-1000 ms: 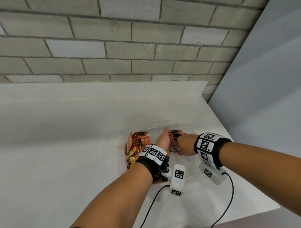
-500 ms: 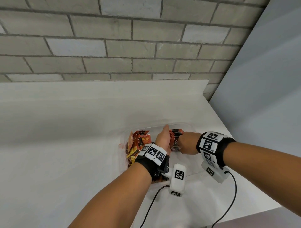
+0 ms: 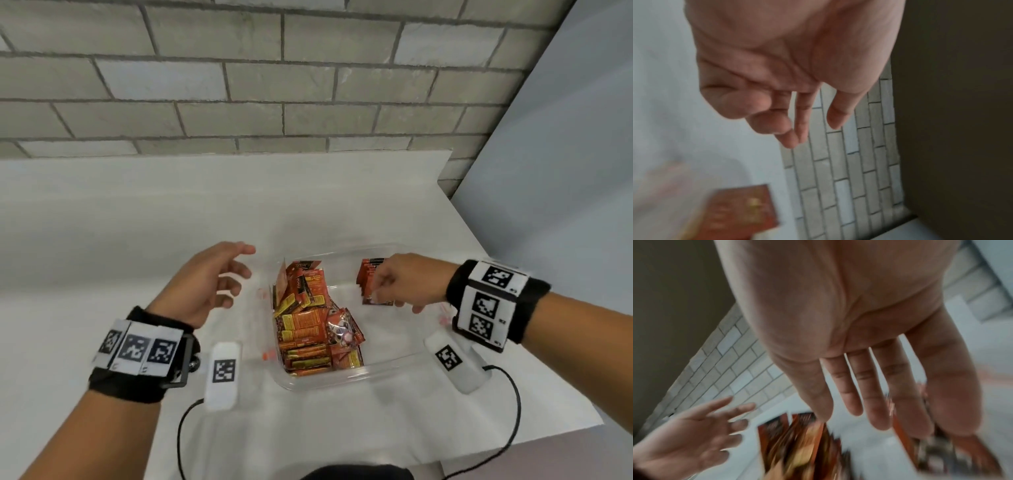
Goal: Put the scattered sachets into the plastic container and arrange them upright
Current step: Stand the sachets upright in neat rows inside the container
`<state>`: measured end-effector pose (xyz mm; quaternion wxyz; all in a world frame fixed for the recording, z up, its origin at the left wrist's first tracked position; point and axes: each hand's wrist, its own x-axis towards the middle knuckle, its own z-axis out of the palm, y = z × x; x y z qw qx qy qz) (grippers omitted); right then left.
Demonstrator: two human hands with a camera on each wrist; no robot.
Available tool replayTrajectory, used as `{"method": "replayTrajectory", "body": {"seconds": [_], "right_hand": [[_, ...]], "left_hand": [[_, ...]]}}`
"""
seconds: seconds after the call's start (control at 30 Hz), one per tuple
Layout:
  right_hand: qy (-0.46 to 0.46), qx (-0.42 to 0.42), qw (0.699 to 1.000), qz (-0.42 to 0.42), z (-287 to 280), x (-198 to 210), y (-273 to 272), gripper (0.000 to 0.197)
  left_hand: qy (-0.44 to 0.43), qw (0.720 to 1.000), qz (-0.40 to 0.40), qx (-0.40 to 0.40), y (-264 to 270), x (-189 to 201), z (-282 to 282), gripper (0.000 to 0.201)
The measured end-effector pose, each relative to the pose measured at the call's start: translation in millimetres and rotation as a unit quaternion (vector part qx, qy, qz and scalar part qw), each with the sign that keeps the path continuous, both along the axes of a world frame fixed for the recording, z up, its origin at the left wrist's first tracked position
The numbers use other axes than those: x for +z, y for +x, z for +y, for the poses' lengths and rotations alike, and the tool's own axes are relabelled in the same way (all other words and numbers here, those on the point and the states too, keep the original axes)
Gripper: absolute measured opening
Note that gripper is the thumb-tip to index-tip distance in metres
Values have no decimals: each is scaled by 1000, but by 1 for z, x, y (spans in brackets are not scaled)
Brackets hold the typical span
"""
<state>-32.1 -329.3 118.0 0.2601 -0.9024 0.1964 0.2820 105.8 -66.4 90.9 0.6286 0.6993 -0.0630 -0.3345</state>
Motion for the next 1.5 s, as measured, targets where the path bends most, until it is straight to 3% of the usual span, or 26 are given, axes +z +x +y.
{"method": "replayTrajectory", "body": {"seconds": [0.07,0.17,0.3,0.47,0.63,0.83,0.93,1.4,1.5], "right_hand": [[7,14,999,32,18,-12,1,35],[-2,25,998,61,37,-24,9,57],[-9,30,996,83,48,-28,17,51],[-19,35,999,-4,56,-22,23,35],[-9,69,997,-15,64,-24,20,30],[-4,131,991,13,79,-32,15,58],[4,121,993,11,80,-32,14,71],[4,153,988,-16,96,-37,13,55],[3,155,988,-19,97,-39,14,44]], "left_hand": [[63,998,-3,-12,-5,-16,5,19],[78,996,14,-32,-16,-30,0,25],[76,997,8,-16,-20,-40,-5,39],[63,998,8,6,-23,-45,-6,41],[44,999,19,14,-22,-47,-7,42],[25,999,26,21,-22,-50,-6,42],[18,999,29,23,-23,-51,-6,41],[13,999,32,30,-24,-55,-6,36],[13,999,34,30,-23,-55,-6,36]]}}
